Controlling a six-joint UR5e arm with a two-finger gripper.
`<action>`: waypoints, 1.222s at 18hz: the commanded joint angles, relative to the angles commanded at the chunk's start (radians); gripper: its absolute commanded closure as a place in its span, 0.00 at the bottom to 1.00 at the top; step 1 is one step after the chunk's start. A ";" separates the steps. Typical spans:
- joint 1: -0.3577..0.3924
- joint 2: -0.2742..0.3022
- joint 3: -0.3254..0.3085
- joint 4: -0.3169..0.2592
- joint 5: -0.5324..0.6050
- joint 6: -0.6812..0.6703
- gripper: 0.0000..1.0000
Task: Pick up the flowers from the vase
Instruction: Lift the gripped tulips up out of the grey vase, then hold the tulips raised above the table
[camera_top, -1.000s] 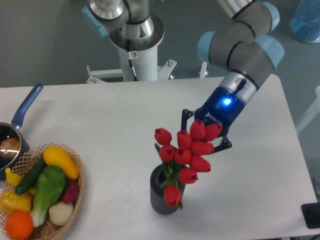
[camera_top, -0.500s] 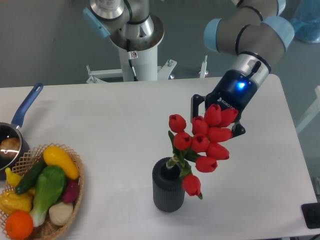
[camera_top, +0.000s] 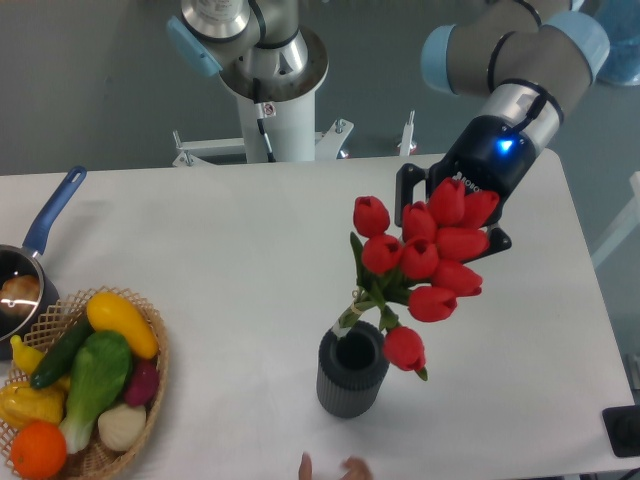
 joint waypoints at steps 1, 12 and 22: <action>0.005 0.000 0.000 0.000 -0.011 -0.002 0.90; 0.071 0.017 -0.044 0.005 -0.009 0.053 0.94; 0.111 0.117 -0.256 -0.002 0.257 0.523 0.97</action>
